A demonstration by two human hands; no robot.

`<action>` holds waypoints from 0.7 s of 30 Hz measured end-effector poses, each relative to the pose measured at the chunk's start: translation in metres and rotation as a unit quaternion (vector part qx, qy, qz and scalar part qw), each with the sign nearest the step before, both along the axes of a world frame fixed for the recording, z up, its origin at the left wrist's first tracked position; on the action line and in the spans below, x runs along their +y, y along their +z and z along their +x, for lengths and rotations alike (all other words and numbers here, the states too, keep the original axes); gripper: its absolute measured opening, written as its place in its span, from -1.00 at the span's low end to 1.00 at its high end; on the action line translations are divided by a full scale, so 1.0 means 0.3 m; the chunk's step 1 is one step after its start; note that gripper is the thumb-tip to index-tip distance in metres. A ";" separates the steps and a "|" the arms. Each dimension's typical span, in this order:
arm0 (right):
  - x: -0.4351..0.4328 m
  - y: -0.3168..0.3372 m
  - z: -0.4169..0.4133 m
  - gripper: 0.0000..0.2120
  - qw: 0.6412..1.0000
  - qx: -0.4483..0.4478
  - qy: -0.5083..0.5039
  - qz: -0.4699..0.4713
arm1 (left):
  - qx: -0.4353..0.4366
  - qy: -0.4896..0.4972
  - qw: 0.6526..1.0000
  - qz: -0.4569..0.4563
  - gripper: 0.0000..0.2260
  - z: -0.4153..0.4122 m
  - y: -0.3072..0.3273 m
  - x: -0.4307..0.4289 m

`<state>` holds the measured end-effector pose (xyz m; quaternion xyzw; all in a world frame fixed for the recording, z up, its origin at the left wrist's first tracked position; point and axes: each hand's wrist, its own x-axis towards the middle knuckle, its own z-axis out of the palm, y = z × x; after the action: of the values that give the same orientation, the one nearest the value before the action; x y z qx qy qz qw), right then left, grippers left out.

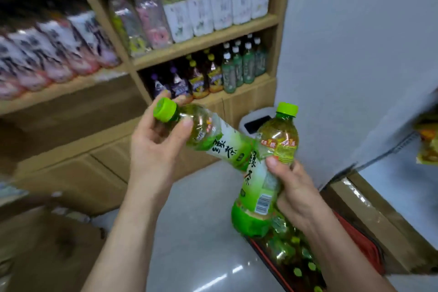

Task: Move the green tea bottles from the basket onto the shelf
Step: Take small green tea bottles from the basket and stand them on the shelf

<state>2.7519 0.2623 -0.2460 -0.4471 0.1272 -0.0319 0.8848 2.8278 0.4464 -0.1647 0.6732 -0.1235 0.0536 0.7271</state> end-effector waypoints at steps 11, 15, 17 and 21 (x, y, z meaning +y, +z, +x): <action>0.624 0.223 0.324 -0.46 0.987 0.004 0.036 -0.155 | 0.041 0.204 0.976 0.068 -0.57 0.124 0.128 0.585; 0.706 0.197 0.461 -0.41 0.972 0.030 0.046 -0.230 | 0.044 0.170 0.971 0.162 -0.57 0.232 0.101 0.737; 0.728 0.164 0.536 -0.30 0.967 0.047 0.070 -0.241 | 0.063 0.175 0.964 0.189 -0.54 0.294 0.058 0.789; 0.765 0.092 0.715 -0.43 0.971 0.078 0.125 -0.189 | 0.099 0.183 0.954 0.214 -0.46 0.452 -0.053 0.869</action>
<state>2.9665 0.4917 -0.2185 -0.6197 0.1308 0.0902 0.7686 2.9633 0.7071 -0.1807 0.8262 0.0655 0.0910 0.5522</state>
